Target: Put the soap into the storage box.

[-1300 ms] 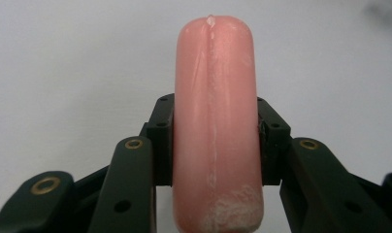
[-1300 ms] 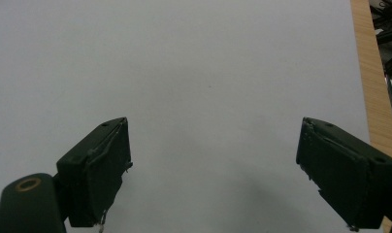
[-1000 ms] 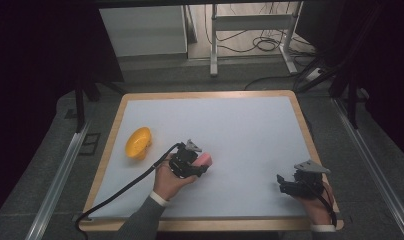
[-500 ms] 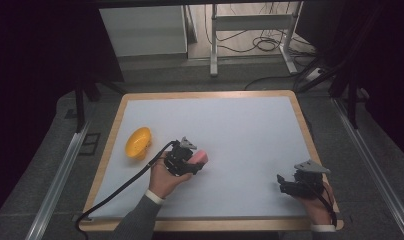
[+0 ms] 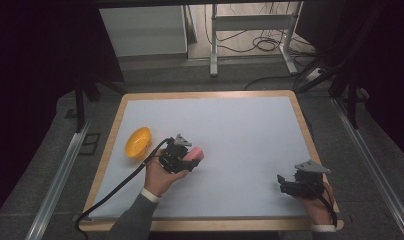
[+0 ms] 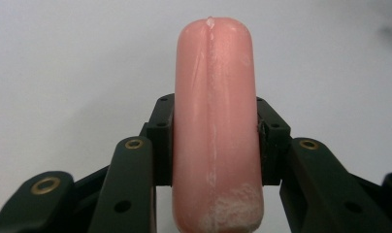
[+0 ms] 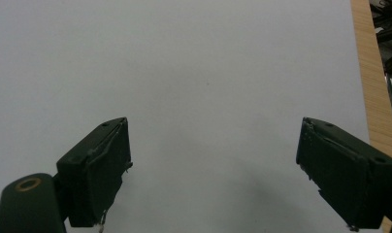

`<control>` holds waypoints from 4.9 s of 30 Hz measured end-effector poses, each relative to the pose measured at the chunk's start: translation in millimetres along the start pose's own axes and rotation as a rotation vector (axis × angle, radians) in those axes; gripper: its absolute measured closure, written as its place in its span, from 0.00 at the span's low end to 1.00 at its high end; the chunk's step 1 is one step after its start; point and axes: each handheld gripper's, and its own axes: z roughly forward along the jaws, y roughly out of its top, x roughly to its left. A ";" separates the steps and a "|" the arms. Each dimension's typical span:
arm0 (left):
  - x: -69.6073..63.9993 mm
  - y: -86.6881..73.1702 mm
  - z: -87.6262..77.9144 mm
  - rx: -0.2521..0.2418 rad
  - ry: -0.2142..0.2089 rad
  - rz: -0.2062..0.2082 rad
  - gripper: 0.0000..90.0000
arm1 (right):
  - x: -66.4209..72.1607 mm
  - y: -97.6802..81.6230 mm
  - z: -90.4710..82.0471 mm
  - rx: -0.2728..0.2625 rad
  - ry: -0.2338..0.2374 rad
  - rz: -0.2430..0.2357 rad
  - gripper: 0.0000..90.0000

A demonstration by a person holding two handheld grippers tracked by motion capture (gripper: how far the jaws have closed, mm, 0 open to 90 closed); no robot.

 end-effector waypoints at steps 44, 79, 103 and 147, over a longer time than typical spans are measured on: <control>51.3 -15.4 -38.5 -0.057 0.094 -0.087 0.67 | -0.7 -0.7 0.7 0.005 -0.003 -0.001 0.13; 83.9 -13.7 -64.8 -0.092 0.166 -0.151 0.67 | -1.6 -1.0 0.1 0.004 -0.006 0.002 0.13; 119.0 -20.3 -76.3 -0.096 0.229 -0.221 0.67 | -1.8 -1.4 0.5 0.006 -0.008 0.001 0.13; 159.9 -51.7 -40.3 0.020 0.272 -0.324 0.66 | -2.3 -1.7 1.0 0.007 -0.011 0.001 0.13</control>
